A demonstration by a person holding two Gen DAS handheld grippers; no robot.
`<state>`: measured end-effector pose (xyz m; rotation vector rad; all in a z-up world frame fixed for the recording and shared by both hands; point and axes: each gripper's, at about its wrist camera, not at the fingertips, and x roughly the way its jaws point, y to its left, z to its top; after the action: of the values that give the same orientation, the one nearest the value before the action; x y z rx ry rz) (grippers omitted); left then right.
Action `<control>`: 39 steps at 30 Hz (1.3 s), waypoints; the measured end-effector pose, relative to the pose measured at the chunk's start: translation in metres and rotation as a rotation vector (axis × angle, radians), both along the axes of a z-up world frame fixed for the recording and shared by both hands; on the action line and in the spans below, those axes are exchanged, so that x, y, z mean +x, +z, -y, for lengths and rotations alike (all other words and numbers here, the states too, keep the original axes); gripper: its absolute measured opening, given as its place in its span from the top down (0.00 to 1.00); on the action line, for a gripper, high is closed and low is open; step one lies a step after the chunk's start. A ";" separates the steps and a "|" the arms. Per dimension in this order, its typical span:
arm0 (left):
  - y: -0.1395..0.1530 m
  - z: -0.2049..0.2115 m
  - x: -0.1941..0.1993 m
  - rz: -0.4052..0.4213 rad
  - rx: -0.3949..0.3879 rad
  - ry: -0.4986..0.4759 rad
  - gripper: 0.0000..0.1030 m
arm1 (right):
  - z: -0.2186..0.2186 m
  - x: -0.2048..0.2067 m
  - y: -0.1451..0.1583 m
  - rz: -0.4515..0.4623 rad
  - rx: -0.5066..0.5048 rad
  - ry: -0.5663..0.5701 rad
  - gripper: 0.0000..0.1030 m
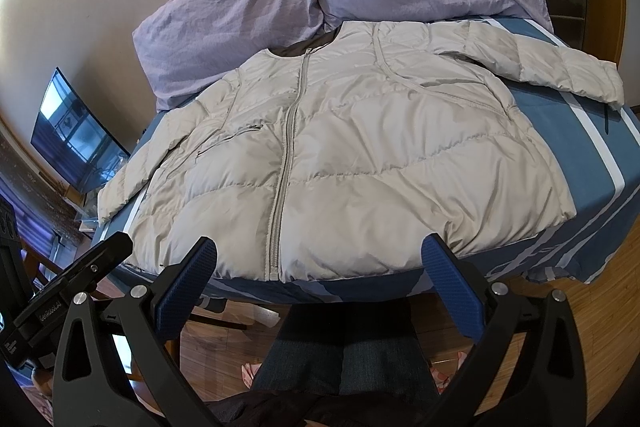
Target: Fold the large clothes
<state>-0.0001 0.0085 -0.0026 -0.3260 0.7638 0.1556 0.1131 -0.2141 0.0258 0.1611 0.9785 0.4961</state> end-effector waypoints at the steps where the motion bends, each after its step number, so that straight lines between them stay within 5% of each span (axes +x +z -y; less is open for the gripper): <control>1: -0.002 0.000 0.000 0.000 0.000 0.000 0.02 | 0.001 0.001 -0.001 0.000 0.000 -0.001 0.01; 10: -0.009 -0.002 0.024 -0.027 0.012 -0.011 0.02 | 0.010 0.024 -0.007 -0.010 -0.012 -0.044 0.01; 22: -0.024 -0.023 0.087 -0.068 0.062 0.019 0.02 | 0.063 0.105 -0.020 -0.021 -0.077 -0.256 0.01; 34: -0.048 -0.056 0.165 -0.084 0.246 0.127 0.02 | 0.195 0.222 -0.051 -0.083 -0.134 -0.666 0.01; 39: -0.070 -0.064 0.183 -0.142 0.249 0.128 0.02 | 0.265 0.250 -0.070 -0.117 -0.147 -0.844 0.01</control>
<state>0.1825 0.0724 -0.0723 -0.1279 0.8543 0.3947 0.3636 -0.4790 -0.0438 0.4477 0.9605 -0.3608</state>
